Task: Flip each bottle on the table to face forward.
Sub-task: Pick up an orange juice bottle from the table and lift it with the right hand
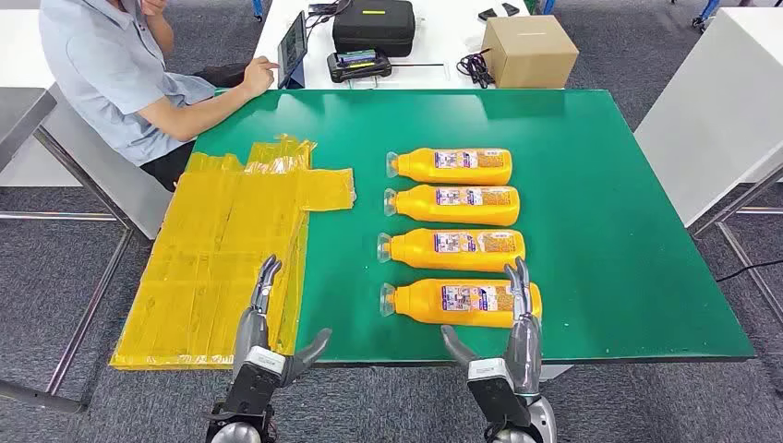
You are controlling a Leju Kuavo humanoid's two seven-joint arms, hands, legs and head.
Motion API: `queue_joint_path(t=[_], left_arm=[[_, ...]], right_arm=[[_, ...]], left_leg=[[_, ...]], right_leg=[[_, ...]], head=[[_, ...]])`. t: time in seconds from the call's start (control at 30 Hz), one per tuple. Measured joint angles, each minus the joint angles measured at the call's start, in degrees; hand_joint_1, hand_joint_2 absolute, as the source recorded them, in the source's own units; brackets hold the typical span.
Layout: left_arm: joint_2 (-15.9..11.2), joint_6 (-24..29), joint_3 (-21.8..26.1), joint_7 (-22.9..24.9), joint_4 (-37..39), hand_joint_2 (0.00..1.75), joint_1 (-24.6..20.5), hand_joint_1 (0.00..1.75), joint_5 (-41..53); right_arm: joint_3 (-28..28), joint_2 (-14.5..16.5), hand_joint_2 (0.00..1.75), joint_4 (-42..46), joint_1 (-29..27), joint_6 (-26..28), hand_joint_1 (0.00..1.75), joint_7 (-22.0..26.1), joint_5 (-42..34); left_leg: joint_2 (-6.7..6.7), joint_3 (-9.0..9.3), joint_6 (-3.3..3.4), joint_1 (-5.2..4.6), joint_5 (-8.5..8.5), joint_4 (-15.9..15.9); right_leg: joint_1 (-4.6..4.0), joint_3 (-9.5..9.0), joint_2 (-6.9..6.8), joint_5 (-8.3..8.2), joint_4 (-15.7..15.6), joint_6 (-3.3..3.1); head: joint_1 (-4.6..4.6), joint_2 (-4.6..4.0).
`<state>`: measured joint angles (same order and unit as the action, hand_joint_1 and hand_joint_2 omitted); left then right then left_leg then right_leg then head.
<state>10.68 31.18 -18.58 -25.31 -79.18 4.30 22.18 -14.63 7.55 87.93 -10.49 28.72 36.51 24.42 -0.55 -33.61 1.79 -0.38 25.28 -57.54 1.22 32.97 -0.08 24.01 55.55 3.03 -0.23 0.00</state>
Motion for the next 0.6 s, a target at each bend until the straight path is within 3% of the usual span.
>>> queue_joint_path(t=[0.3,0.6], left_arm=[[-0.56,-1.87,0.92,0.90,-4.70,1.75,5.19,0.00,0.92],[-0.49,-4.14,2.69,1.03,-6.01,1.75,6.18,0.00,3.06]], right_arm=[[-3.89,0.80,1.75,0.92,-0.43,2.28,0.00,-2.49,3.35],[-5.44,0.78,1.75,1.92,-1.50,3.50,0.00,-3.50,3.25]], left_leg=[[0.01,0.01,-0.02,0.01,0.02,0.01],[0.02,0.01,-0.02,0.00,0.02,0.01]], right_leg=[[-0.01,0.03,0.01,0.02,0.00,-0.01],[0.00,0.00,0.01,0.01,0.00,-0.01]], head=[[0.00,0.00],[0.01,0.00]])
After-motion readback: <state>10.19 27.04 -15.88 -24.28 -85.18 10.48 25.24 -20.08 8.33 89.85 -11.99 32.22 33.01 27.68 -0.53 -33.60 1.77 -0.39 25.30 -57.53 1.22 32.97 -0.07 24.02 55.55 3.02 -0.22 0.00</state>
